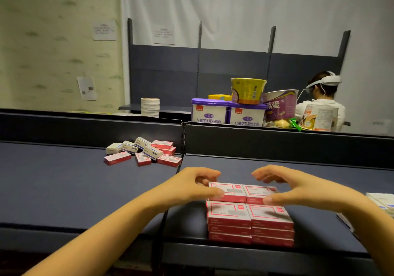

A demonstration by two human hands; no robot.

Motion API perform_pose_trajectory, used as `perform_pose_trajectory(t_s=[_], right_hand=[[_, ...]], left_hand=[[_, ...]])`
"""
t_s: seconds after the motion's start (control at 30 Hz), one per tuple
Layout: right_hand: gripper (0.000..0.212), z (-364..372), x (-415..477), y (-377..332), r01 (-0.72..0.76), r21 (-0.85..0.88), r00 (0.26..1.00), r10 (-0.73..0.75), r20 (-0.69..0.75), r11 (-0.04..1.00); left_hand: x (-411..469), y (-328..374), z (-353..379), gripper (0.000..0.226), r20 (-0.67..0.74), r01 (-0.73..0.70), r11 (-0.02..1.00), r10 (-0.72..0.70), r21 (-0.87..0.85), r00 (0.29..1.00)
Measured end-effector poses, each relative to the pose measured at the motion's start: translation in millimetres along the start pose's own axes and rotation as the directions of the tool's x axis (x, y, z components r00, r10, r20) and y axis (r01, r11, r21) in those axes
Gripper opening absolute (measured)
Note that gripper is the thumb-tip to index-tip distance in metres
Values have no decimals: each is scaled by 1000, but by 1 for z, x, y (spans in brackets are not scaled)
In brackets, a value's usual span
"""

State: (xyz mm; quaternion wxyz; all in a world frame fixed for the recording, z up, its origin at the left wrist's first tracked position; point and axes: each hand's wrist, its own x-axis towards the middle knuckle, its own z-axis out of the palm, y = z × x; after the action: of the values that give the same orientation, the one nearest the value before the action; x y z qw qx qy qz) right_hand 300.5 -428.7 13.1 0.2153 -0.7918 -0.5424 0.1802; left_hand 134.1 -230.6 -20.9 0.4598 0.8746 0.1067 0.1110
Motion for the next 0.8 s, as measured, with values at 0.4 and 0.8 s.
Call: perform_pose_trajectory(t_s=[0.4,0.8], right_hand=[[60,17,60,-116,148,57,961,-130,-243,987],[57,86,203,-220,59,115,951,-20,-310,992]], left_hand=[[-22,-27,-117,62,-223,-80,975,127,207,967],[-7,-173,-281,74,-281,162,942,-77,295,957]])
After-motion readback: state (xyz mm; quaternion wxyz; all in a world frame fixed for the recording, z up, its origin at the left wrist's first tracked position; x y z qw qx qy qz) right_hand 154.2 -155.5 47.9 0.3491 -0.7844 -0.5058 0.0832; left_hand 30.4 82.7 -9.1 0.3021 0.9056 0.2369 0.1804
